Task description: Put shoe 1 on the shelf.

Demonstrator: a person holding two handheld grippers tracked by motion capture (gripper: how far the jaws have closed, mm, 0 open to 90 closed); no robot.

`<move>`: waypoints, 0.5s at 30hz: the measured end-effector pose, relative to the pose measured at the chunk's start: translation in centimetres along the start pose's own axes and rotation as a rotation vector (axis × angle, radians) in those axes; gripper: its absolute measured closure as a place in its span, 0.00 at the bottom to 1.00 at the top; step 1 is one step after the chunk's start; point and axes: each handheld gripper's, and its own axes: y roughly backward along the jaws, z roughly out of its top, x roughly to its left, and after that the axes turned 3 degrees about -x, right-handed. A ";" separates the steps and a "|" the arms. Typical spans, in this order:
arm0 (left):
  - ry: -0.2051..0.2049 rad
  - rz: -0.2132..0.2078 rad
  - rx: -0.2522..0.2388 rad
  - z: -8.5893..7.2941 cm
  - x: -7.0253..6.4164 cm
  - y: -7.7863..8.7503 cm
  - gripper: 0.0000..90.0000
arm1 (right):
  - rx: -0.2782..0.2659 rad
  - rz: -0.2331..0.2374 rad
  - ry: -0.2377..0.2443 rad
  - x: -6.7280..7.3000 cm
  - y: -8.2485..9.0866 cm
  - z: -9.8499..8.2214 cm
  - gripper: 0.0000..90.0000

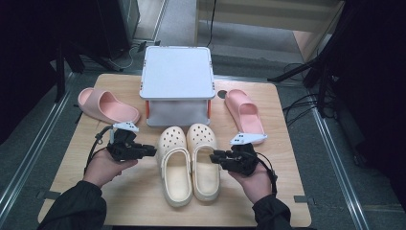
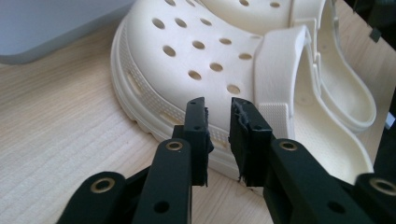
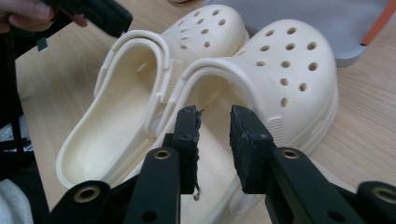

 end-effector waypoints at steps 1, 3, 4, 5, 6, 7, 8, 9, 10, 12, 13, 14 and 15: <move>0.001 -0.002 -0.002 0.2 0.1 0.1 0.86 | 0.001 0.004 -0.003 0.2 -0.1 0.0 0.78; 0.001 0.000 -0.004 0.5 0.1 0.2 0.86 | -0.011 0.001 0.002 0.6 -0.2 -0.1 0.76; -0.001 0.000 -0.001 0.7 0.1 0.3 0.86 | -0.017 0.003 0.002 0.7 -0.3 -0.1 0.74; -0.002 0.001 -0.002 0.9 0.1 0.3 0.86 | -0.022 0.003 -0.007 1.0 -0.4 -0.2 0.73; -0.003 -0.001 -0.004 1.1 0.2 0.4 0.86 | -0.024 0.002 -0.011 1.1 -0.5 -0.2 0.72; -0.005 0.000 0.000 1.3 0.2 0.4 0.86 | -0.022 0.006 -0.012 1.3 -0.7 -0.3 0.71; -0.009 0.005 -0.001 1.6 0.3 0.5 0.86 | -0.019 0.004 -0.009 1.4 -0.8 -0.4 0.70; -0.008 0.005 -0.002 1.9 0.4 0.6 0.87 | -0.014 0.005 -0.014 1.7 -1.0 -0.5 0.68; -0.008 0.004 -0.005 2.1 0.5 0.7 0.87 | -0.015 0.007 -0.013 1.8 -1.1 -0.5 0.66; -0.008 0.011 -0.009 2.7 0.7 0.8 0.87 | -0.015 0.009 -0.027 2.1 -1.4 -0.6 0.63; -0.017 0.019 -0.004 3.1 0.9 0.9 0.87 | -0.016 0.013 -0.030 2.1 -1.6 -0.7 0.62; -0.018 0.020 -0.004 3.5 1.0 1.0 0.87 | -0.018 0.012 -0.032 2.2 -1.7 -0.8 0.61; -0.019 0.019 -0.006 3.7 1.1 1.1 0.87 | -0.021 0.020 -0.038 2.3 -1.9 -0.8 0.61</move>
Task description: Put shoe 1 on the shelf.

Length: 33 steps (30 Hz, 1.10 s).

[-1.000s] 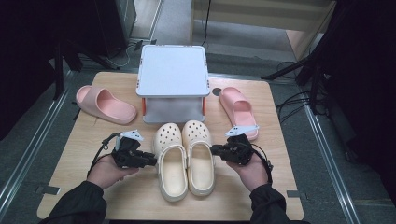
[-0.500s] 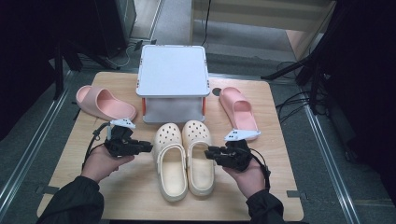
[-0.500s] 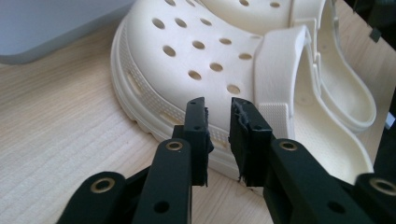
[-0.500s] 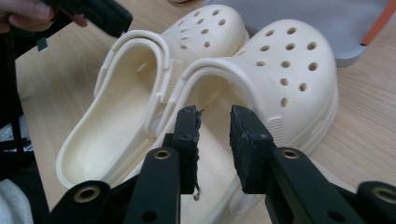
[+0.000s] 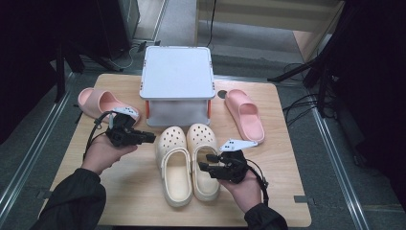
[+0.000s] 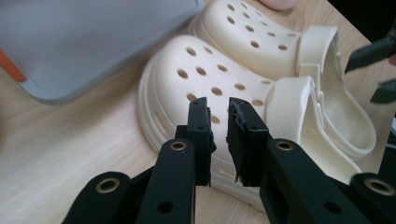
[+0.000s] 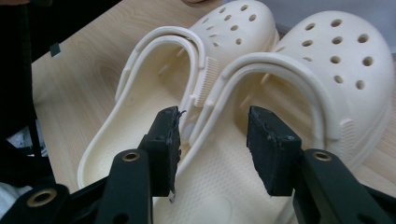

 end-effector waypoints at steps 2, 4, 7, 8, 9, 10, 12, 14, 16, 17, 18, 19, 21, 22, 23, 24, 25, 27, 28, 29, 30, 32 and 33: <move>-0.006 0.010 -0.007 0.8 0.2 0.3 0.88 | 0.002 -0.014 0.005 0.2 -0.3 -0.1 0.60; -0.011 0.013 -0.011 1.5 0.4 0.7 0.88 | 0.000 -0.017 0.005 0.4 -0.6 -0.1 0.57; -0.021 0.026 -0.019 2.7 0.7 1.1 0.88 | 0.003 -0.021 -0.006 0.5 -1.0 -0.2 0.53; -0.020 0.033 -0.021 3.2 0.8 1.3 0.88 | 0.002 -0.022 -0.007 0.6 -1.1 -0.2 0.52; -0.020 0.038 -0.028 3.8 0.9 1.5 0.88 | 0.003 -0.030 -0.006 0.7 -1.2 -0.3 0.51; -0.017 0.039 -0.029 4.2 0.9 1.7 0.88 | 0.004 -0.036 -0.008 0.8 -1.4 -0.3 0.49; -0.033 0.047 -0.032 5.3 0.9 2.0 0.88 | 0.003 -0.041 -0.015 0.8 -1.6 -0.4 0.46; -0.045 0.059 -0.035 6.5 1.1 2.2 0.88 | 0.012 -0.043 -0.015 0.9 -2.0 -0.4 0.45; -0.057 0.069 -0.041 7.6 1.4 2.5 0.89 | 0.020 -0.051 -0.011 1.0 -2.4 -0.5 0.44; -0.057 0.075 -0.045 8.0 1.6 2.6 0.89 | 0.022 -0.057 -0.013 1.0 -2.7 -0.5 0.43; -0.062 0.081 -0.044 8.4 1.7 2.7 0.89 | 0.023 -0.062 -0.015 1.0 -2.9 -0.5 0.42; -0.067 0.089 -0.043 8.7 1.8 2.7 0.89 | 0.020 -0.065 -0.019 1.1 -3.1 -0.5 0.41; -0.075 0.099 -0.038 9.3 2.1 2.7 0.89 | 0.017 -0.075 -0.022 1.1 -3.5 -0.5 0.39; -0.078 0.104 -0.036 9.7 2.3 2.7 0.89 | 0.015 -0.079 -0.028 1.0 -3.7 -0.4 0.38; -0.077 0.108 -0.035 9.9 2.5 2.7 0.89 | 0.018 -0.091 -0.029 1.0 -3.9 -0.4 0.37; -0.076 0.114 -0.030 10.2 2.8 2.7 0.90 | 0.018 -0.092 -0.029 1.0 -4.1 -0.3 0.37; -0.075 0.119 -0.032 10.4 3.1 2.6 0.90 | 0.027 -0.103 -0.028 1.1 -4.3 -0.3 0.36; -0.066 0.127 -0.032 10.8 3.6 2.5 0.90 | 0.041 -0.121 -0.011 1.4 -4.6 -0.2 0.35; -0.068 0.127 -0.039 10.9 3.8 2.4 0.90 | 0.042 -0.129 0.002 1.5 -4.8 -0.2 0.35; -0.071 0.131 -0.040 11.1 3.9 2.4 0.90 | 0.045 -0.139 0.006 1.7 -5.0 -0.1 0.35; -0.067 0.136 -0.044 11.2 4.1 2.3 0.90 | 0.045 -0.144 0.008 1.7 -5.2 -0.1 0.35; -0.062 0.141 -0.036 11.3 4.6 2.0 0.91 | 0.048 -0.156 0.002 1.7 -5.7 0.0 0.35; -0.060 0.143 -0.030 11.4 4.8 1.9 0.91 | 0.044 -0.160 -0.003 1.8 -6.0 0.1 0.35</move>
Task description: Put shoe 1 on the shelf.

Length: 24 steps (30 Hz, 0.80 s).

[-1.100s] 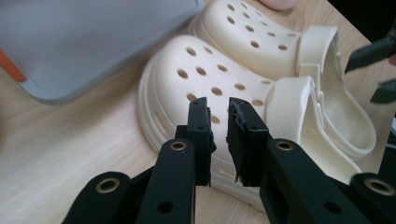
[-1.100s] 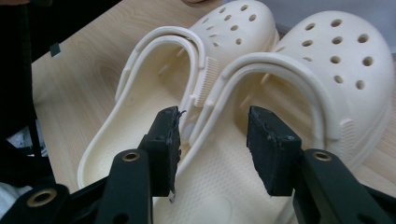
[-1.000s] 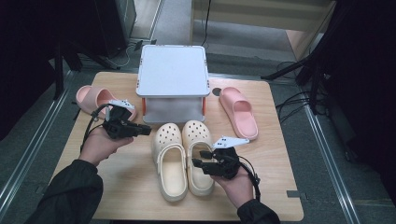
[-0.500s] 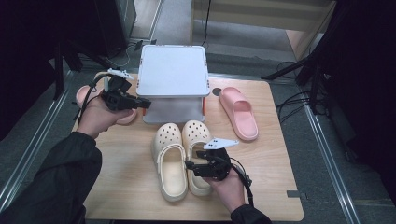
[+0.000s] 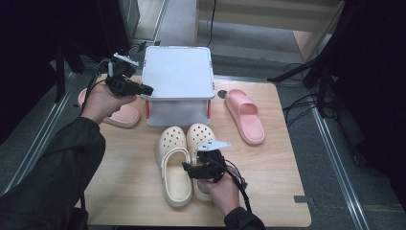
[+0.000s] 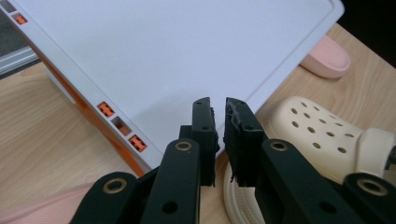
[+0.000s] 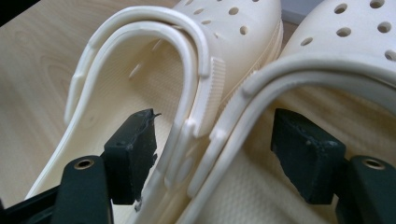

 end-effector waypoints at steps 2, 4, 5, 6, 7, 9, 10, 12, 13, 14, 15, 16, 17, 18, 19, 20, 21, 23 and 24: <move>0.005 0.009 0.010 0.0 0.2 -0.3 0.91 | -0.004 -0.004 -0.017 0.0 -0.5 0.2 0.35; 0.002 0.014 0.015 -0.1 0.3 -0.4 0.92 | -0.012 -0.013 -0.029 0.0 -0.8 0.3 0.38; 0.001 0.009 0.013 -0.1 0.4 -0.4 0.92 | -0.014 -0.016 -0.025 0.0 -0.9 0.4 0.38; 0.003 0.007 0.012 -0.1 0.5 -0.4 0.93 | -0.008 -0.020 -0.026 0.1 -1.1 0.5 0.39; 0.001 0.008 0.012 -0.1 0.5 -0.5 0.93 | -0.007 -0.034 -0.019 0.2 -1.3 0.6 0.38; -0.010 0.012 0.015 -0.1 0.5 -0.4 0.94 | 0.001 -0.051 -0.007 0.5 -1.5 0.6 0.38; -0.015 0.018 0.014 -0.1 0.4 -0.5 0.94 | 0.003 -0.059 -0.004 0.6 -1.6 0.6 0.38; -0.019 0.026 0.015 -0.1 0.3 -0.5 0.95 | 0.007 -0.077 -0.004 0.7 -1.8 0.6 0.41; -0.020 0.027 0.016 -0.1 0.3 -0.5 0.95 | 0.011 -0.081 -0.006 0.7 -1.8 0.5 0.44; -0.019 0.028 0.015 -0.1 0.3 -0.5 0.95 | 0.016 -0.079 -0.014 0.6 -1.9 0.5 0.45; -0.016 0.026 0.017 -0.1 0.3 -0.5 0.96 | 0.014 -0.076 -0.022 0.5 -1.9 0.5 0.47; -0.016 0.026 0.019 -0.1 0.4 -0.4 0.96 | 0.012 -0.073 -0.034 0.5 -1.8 0.4 0.49; -0.010 0.023 0.018 -0.1 0.4 -0.5 0.96 | 0.013 -0.071 -0.039 0.4 -1.8 0.4 0.51; -0.005 0.022 0.017 -0.1 0.5 -0.5 0.97 | 0.015 -0.073 -0.042 0.4 -1.7 0.4 0.54; -0.003 0.023 0.019 -0.1 0.5 -0.5 0.98 | 0.016 -0.080 -0.043 0.4 -1.6 0.5 0.57; -0.004 0.024 0.020 -0.1 0.5 -0.5 0.98 | 0.017 -0.096 -0.038 0.5 -1.5 0.5 0.61; -0.003 0.029 0.021 0.0 0.4 -0.5 0.99 | 0.014 -0.116 -0.036 0.7 -1.3 0.4 0.66; -0.008 0.037 0.026 0.0 0.3 -0.5 0.99 | -0.012 -0.156 -0.032 0.7 -0.8 0.3 0.73; -0.010 0.038 0.029 0.0 0.3 -0.5 0.99 | -0.026 -0.150 -0.046 0.4 -0.6 0.2 0.73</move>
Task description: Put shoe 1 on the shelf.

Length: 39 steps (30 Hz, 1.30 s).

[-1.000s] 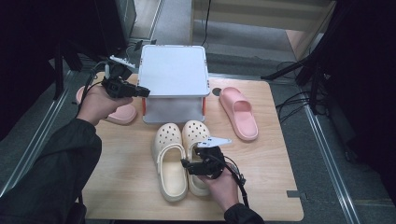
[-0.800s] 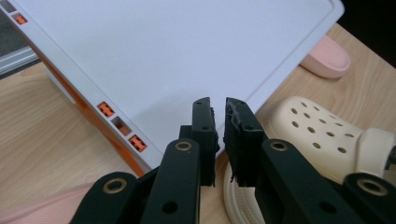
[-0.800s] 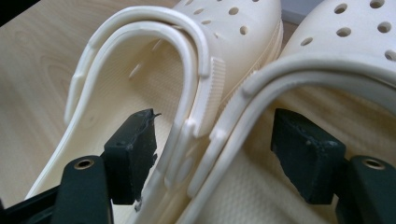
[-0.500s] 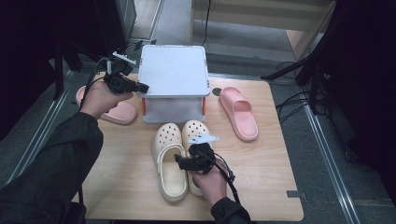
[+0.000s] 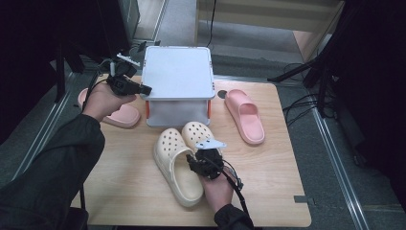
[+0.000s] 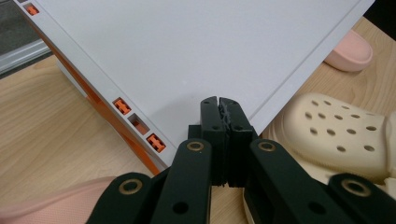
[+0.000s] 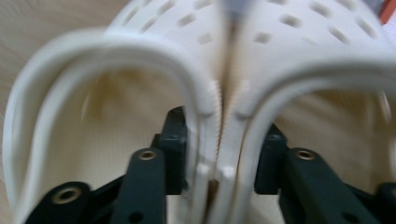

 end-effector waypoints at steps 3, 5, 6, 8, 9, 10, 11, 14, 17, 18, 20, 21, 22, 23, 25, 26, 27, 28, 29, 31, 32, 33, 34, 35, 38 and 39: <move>-0.002 0.005 0.008 0.1 -0.1 0.0 0.99 | -0.014 -0.030 0.060 0.1 0.5 0.5 0.74; -0.010 0.008 0.018 0.2 -0.1 0.0 0.99 | -0.026 -0.009 0.036 0.1 0.8 1.2 0.74; -0.008 0.010 0.018 0.3 -0.2 -0.1 0.99 | -0.037 -0.007 0.022 0.0 0.8 1.7 0.74; -0.011 0.012 0.023 0.3 -0.2 0.0 0.99 | -0.051 0.004 0.020 -0.3 0.7 2.7 0.74; -0.011 0.013 0.021 0.3 -0.2 0.0 0.99 | -0.056 0.009 0.018 -0.4 0.5 3.3 0.74; -0.011 0.012 0.022 0.3 -0.2 0.0 0.99 | -0.061 0.011 0.012 -0.6 0.3 3.8 0.74; -0.012 0.010 0.023 0.3 -0.2 0.0 0.99 | -0.061 0.012 0.009 -0.6 0.1 4.2 0.74; -0.005 0.005 0.020 0.3 -0.1 0.0 0.99 | -0.067 0.016 -0.003 -1.0 -1.3 5.7 0.74; 0.002 -0.002 0.014 0.2 0.0 -0.1 0.99 | -0.082 0.020 -0.020 -1.3 -2.9 6.9 0.74; 0.004 -0.003 0.015 0.2 0.0 -0.1 0.99 | -0.091 0.027 -0.014 -1.4 -3.5 7.2 0.74; 0.001 -0.002 0.014 0.2 0.0 0.0 0.99 | -0.094 0.029 -0.022 -1.6 -4.5 7.8 0.74; -0.002 -0.001 0.014 0.2 0.0 0.0 0.99 | -0.092 0.023 -0.020 -1.6 -4.9 8.1 0.74; -0.006 -0.003 0.017 0.2 0.0 0.0 0.99 | -0.094 0.020 -0.023 -1.7 -5.3 8.3 0.74; -0.007 -0.003 0.018 0.2 0.0 0.0 0.99 | -0.097 0.018 -0.028 -1.9 -5.6 8.6 0.74; -0.005 -0.003 0.016 0.2 0.0 0.0 0.99 | -0.098 0.000 -0.037 -2.2 -6.2 9.0 0.74; -0.007 -0.005 0.015 0.2 0.0 0.0 0.99 | -0.100 -0.008 -0.037 -2.3 -6.4 9.1 0.74; -0.008 -0.004 0.015 0.2 0.0 0.0 0.99 | -0.103 -0.013 -0.042 -2.5 -6.7 9.2 0.74; -0.008 -0.003 0.014 0.2 0.0 0.0 0.99 | -0.104 -0.020 -0.045 -2.6 -6.9 9.3 0.74; -0.009 -0.004 0.014 0.2 0.0 0.0 0.99 | -0.103 -0.023 -0.047 -2.7 -7.0 9.4 0.74; -0.006 -0.005 0.013 0.2 0.0 0.0 0.99 | -0.104 -0.027 -0.063 -3.0 -7.3 9.5 0.74; -0.004 -0.004 0.014 0.2 0.0 0.0 0.99 | -0.106 -0.030 -0.070 -3.1 -7.5 9.6 0.74; -0.004 -0.004 0.016 0.2 0.0 0.0 0.99 | -0.109 -0.035 -0.075 -3.2 -7.6 9.7 0.74; -0.003 -0.004 0.016 0.2 0.0 0.0 0.99 | -0.109 -0.041 -0.080 -3.3 -7.8 9.7 0.74; 0.000 -0.002 0.014 0.2 0.0 -0.1 0.99 | -0.113 -0.051 -0.080 -3.4 -7.9 9.8 0.74; 0.004 -0.004 0.013 0.2 0.0 -0.1 0.99 | -0.122 -0.066 -0.072 -3.4 -8.3 10.0 0.74; 0.002 -0.003 0.013 0.2 0.0 -0.1 0.99 | -0.127 -0.071 -0.078 -3.3 -8.4 10.0 0.74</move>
